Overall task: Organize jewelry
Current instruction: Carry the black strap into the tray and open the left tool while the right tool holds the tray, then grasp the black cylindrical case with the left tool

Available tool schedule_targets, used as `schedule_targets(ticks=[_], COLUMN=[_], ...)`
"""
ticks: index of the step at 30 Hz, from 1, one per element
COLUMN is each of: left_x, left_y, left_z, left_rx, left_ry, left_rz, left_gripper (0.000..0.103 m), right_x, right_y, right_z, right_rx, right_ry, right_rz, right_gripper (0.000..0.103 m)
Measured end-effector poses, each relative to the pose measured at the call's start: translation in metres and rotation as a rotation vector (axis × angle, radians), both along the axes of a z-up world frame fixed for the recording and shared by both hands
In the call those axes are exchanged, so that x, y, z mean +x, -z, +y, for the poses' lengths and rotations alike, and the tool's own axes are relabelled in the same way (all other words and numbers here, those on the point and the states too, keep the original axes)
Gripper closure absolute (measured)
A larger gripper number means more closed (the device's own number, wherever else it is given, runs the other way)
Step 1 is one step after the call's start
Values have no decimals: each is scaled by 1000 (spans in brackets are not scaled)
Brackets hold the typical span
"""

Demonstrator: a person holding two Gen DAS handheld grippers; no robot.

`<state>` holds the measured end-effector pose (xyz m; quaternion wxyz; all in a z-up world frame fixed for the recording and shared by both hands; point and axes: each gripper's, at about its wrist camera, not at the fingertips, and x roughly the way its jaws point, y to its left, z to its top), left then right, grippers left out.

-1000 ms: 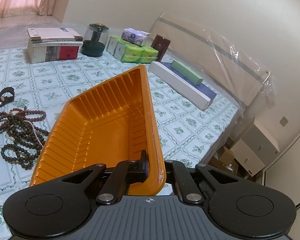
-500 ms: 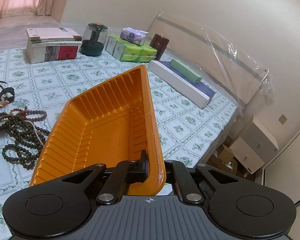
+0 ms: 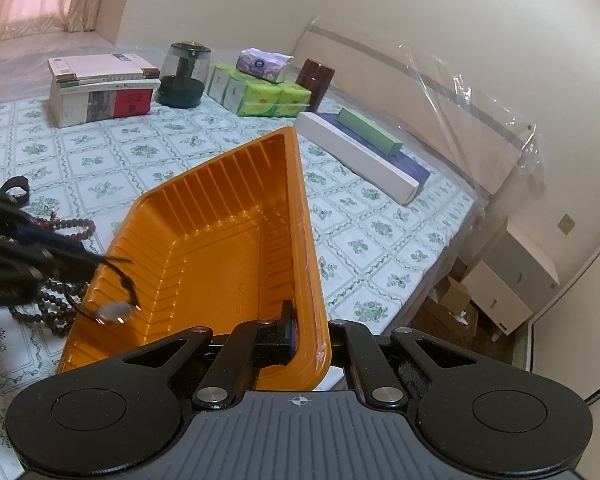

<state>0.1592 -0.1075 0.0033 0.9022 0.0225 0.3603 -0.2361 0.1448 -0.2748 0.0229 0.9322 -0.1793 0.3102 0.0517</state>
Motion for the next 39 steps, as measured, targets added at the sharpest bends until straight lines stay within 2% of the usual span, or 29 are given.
schedule_targets(ticks=[4,5,7,11,16,21,22,24,25,27,29,34,39], left_x=[2,1,-3,-14,-32,-54,-57,-62,-64,-67,-67,-61,-45], left_y=[9,9,8,2,3,16,20,28,32,37,40,45,58], left_z=[-6,-7,-7,9,55,109,120,135,142,152,153,136,116], left_rx=[-41,-52,-65,-75,-39,45,59,81,90,91,80,71,131], left_ry=[10,11,17,-17,-136,-292,-328,-386,-419,-464,-482,-486,-514], left_rz=[23,23,17,0,-16,-19,-6,12,14,15,19,-4,-8], left_gripper=[87,80,74,74,71,63,60,48,37,28,20,14,14], right_x=[1,1,0,1,0,-1,-1,-1,-2,-3,-3,-3,-3], right_y=[1,2,2,3,5,5,5,6,6,6,6,6,6], right_z=[0,1,1,-2,-2,-2,-2,-2,-2,-2,-2,-2,-3], right_rx=[8,7,8,14,22,26,26,27,28,26,26,27,28], right_ry=[4,5,6,11,16,19,20,22,24,24,25,25,25], right_rz=[6,7,8,9,9,8,8,8,8,8,7,8,9], right_gripper=[98,98,98,98,98,98,98,98,98,98,98,98,98])
